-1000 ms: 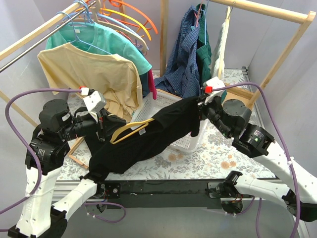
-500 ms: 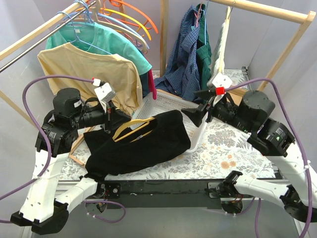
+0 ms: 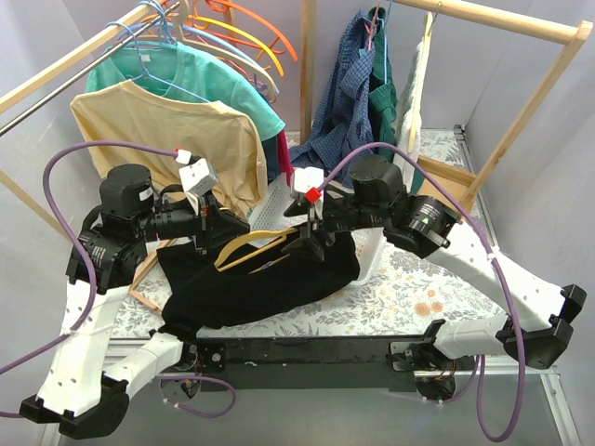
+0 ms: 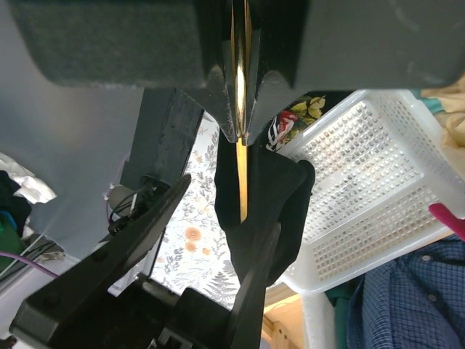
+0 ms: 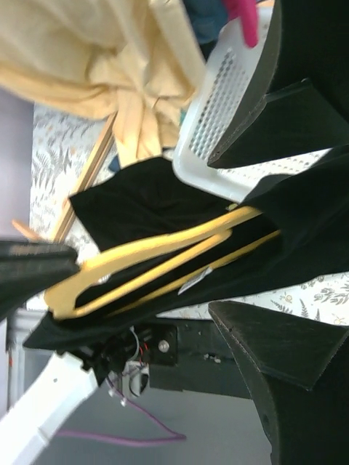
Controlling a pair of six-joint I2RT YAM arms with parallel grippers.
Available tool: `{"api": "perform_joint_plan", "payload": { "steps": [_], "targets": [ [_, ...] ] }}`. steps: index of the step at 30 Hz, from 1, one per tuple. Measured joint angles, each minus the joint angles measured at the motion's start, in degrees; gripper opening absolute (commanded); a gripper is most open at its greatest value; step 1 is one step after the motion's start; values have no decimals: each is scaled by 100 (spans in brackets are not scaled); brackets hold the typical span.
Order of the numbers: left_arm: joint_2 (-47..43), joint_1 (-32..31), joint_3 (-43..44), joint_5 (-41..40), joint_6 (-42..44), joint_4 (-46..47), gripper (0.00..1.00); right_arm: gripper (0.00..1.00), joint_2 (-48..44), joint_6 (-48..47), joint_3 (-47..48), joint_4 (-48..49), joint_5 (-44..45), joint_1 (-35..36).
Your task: Remove the t-shirt from the hanger
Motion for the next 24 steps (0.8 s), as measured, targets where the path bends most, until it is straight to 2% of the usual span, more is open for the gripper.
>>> {"api": "perform_joint_plan", "payload": {
  "steps": [4, 7, 8, 11, 15, 16, 17, 21, 23, 24],
  "targets": [
    [-55, 0, -11, 168, -9, 0, 0, 78, 122, -138, 122, -44, -81, 273],
    [-136, 0, -13, 271, -24, 2, 0, 63, 247, -216, 304, -31, -81, 468],
    [-166, 0, -13, 299, -31, 4, 0, 54, 286, -240, 339, -28, -83, 516],
    [-227, 0, -13, 396, -46, 7, 0, 35, 435, -275, 393, -24, -74, 680],
    [-264, 0, -15, 522, -68, 7, 0, 20, 616, -271, 393, -26, -46, 824],
    [-273, 0, -15, 553, -76, 7, 0, 8, 636, -262, 393, -24, -37, 844],
    [-284, 0, -15, 579, -81, 11, 0, 2, 647, -256, 393, -22, -33, 859],
    [-411, 4, -90, 566, -59, 103, 0, 1, 643, -94, 393, 0, -13, 907],
    [-483, 2, -116, 514, -57, 129, 17, 1, 643, -72, 393, 42, 13, 922],
    [-509, 2, -120, 485, -68, 131, 38, 1, 643, -61, 393, 68, 31, 933]
  ]
}}
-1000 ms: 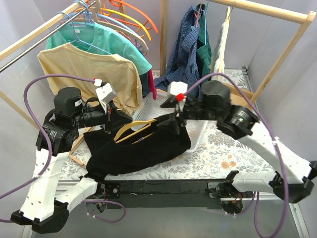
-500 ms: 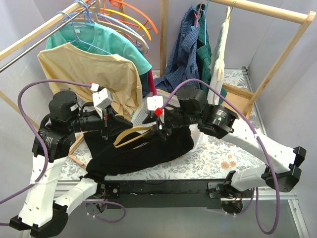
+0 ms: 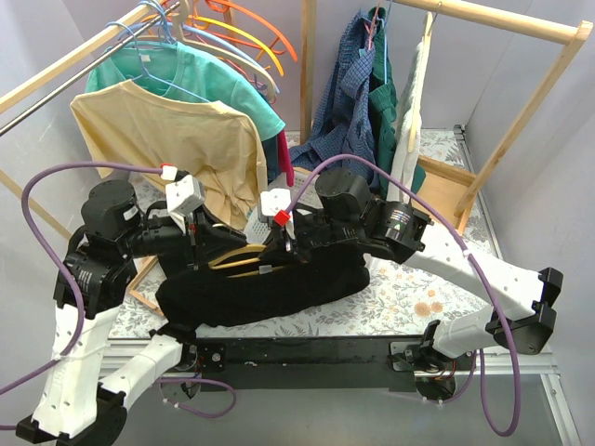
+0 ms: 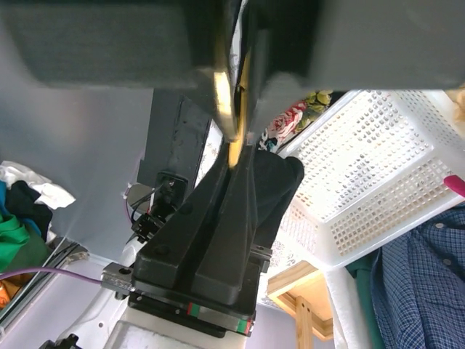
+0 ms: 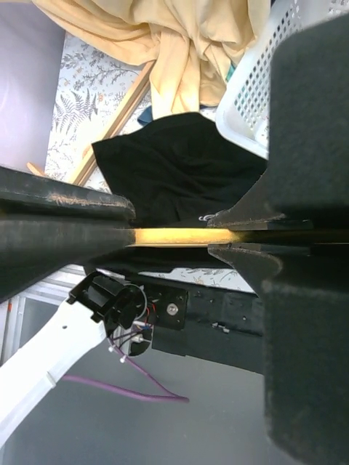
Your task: Remove the t-shirt from the hanger
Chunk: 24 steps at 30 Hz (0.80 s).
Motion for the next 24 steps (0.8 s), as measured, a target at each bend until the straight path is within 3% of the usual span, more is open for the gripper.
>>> {"api": "perform_joint_plan", "payload": {
  "steps": [3, 15, 24],
  "targets": [
    [-105, -2, -59, -59, -87, 9, 53, 1, -26, -24, -13, 28, 122, 15],
    [-308, -2, -365, -140, -225, 149, 58, 1, -243, -46, -15, 26, 122, 13],
    [66, -22, -610, 151, -372, 503, 20, 1, -240, 22, -15, 28, 59, -33]
  ]
}}
